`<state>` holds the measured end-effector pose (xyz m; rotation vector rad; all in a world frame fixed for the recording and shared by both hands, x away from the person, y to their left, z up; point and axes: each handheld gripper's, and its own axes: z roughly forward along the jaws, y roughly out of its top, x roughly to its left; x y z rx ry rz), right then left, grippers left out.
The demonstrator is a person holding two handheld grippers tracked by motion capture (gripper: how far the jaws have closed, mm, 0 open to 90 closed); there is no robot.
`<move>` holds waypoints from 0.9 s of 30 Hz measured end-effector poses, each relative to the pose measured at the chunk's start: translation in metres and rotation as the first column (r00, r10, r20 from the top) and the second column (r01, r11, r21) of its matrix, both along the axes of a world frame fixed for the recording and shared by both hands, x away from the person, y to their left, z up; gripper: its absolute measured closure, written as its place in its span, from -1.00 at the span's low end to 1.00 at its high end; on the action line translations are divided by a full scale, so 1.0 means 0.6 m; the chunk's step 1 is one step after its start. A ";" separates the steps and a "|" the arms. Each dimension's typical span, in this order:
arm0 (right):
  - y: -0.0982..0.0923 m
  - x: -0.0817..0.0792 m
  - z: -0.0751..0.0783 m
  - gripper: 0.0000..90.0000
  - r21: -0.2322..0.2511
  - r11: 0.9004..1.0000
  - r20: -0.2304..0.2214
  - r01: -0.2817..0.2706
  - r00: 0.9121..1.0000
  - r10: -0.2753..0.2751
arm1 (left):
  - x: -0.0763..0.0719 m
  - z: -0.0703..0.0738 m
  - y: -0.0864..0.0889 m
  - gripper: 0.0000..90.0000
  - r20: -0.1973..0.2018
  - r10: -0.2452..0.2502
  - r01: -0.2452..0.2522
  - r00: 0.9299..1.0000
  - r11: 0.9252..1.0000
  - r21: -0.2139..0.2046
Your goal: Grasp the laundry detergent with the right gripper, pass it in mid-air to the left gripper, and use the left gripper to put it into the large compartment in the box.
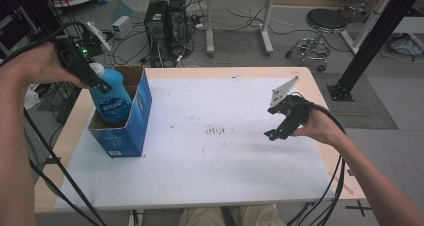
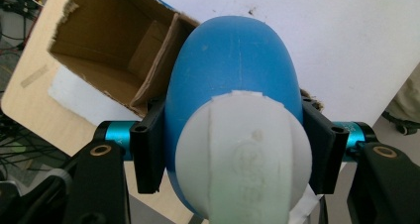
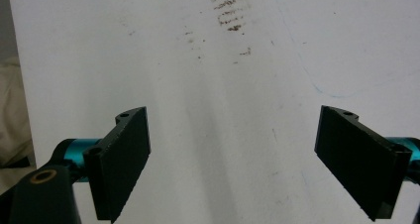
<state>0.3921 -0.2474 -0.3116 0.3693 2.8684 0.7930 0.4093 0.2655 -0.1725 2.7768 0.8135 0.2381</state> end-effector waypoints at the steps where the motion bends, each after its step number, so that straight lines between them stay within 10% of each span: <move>1: 0.000 0.000 -0.001 -0.71 -0.001 1.000 0.001 -0.002 1.000 0.002 | 0.001 -0.006 0.001 -0.15 -0.002 -0.005 0.005 1.000 1.000 0.004; 27: 0.011 -0.004 -0.023 -0.71 -0.042 0.999 -0.013 0.002 1.000 -0.003 | 0.018 -0.112 0.001 -0.15 -0.064 -0.035 0.037 0.997 0.999 0.033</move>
